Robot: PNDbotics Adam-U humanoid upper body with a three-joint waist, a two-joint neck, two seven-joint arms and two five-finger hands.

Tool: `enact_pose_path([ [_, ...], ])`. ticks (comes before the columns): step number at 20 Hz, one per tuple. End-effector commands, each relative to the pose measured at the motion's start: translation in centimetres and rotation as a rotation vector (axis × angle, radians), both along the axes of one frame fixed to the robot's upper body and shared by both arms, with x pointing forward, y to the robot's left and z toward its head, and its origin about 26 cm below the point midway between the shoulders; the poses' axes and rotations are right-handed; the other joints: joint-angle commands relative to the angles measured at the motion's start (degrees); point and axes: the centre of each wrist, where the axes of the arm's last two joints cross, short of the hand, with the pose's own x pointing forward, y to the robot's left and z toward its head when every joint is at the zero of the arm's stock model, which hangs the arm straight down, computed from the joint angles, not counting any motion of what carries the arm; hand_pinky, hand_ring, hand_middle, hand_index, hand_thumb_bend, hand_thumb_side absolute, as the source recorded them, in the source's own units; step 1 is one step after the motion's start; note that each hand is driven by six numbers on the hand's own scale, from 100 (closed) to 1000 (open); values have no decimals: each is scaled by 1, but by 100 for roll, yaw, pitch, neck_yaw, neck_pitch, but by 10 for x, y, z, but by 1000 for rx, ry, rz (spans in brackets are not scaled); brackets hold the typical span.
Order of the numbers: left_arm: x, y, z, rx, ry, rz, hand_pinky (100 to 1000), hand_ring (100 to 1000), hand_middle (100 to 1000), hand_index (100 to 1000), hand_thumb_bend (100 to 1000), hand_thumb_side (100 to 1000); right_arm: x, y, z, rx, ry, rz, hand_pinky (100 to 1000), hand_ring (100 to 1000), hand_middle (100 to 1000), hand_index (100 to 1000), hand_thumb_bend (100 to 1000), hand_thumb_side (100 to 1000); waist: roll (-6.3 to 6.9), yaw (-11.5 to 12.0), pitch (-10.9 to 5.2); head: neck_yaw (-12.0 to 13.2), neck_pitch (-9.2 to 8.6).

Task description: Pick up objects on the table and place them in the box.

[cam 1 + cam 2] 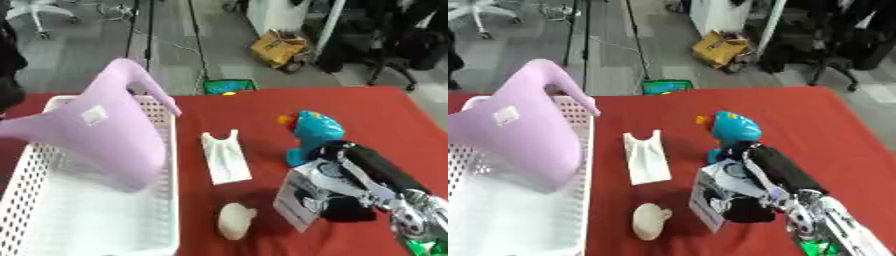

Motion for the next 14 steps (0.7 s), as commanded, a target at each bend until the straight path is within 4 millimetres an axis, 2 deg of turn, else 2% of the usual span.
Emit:
enact_pose_path([
  [1,-3,0,8,1,-29,1,858,841,761,694,100,860,1,-8,15,-33,-41,1,457,578,456,666,110,276,-9,-11,-108,-15,7],
  [14,-3,-1,7,-5,-21,-2,858,836,759,692,100,860,4,-15,64,-75,-132,85,438,564,437,645,100,284,-76,34,-154,-15,26],
])
